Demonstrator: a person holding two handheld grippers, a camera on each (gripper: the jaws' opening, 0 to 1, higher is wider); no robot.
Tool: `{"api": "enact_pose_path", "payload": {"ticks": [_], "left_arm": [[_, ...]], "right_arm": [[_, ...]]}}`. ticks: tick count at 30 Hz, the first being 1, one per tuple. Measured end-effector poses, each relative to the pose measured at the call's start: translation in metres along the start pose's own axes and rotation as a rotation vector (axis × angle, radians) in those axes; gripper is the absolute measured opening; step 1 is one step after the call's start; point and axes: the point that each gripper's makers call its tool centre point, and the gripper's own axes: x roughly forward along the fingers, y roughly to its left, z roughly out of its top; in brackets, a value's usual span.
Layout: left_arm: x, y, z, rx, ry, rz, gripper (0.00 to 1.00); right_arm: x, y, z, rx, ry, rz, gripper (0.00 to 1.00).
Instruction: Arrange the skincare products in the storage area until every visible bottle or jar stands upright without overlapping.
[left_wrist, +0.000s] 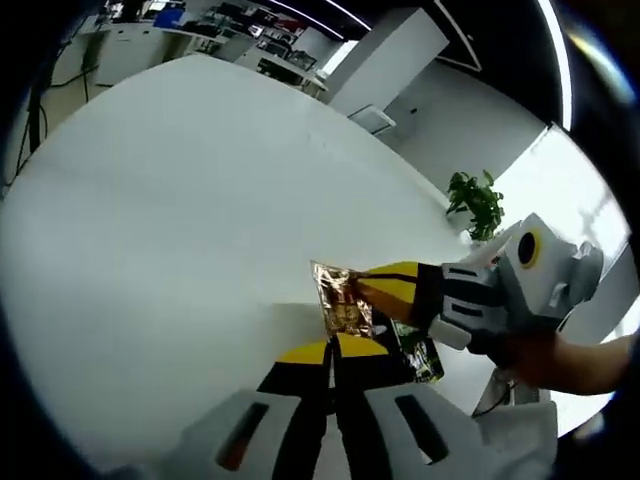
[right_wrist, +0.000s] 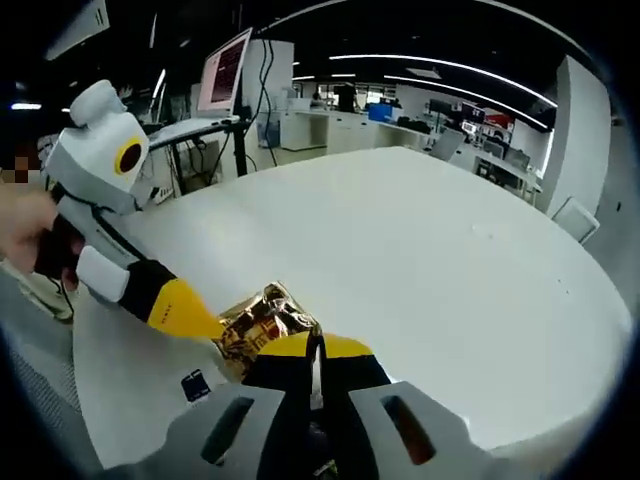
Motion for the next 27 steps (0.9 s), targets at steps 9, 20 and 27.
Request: {"api": "enact_pose_path", "payload": {"ticks": [9,20,27], "left_arm": [[0.016,0.009,-0.003,0.046,0.037,0.027,0.0],[0.017,0.011,-0.004,0.233,0.062,0.052,0.01],[0.011,0.006,0.009,0.426,0.026,0.064,0.12]], "right_arm": [[0.008,-0.003,-0.008,-0.065,0.036,0.0,0.02],[0.017,0.0,-0.014,-0.135,0.064,0.01,0.03],[0.019,0.0,-0.013,-0.162,0.061,0.013,0.03]]}}
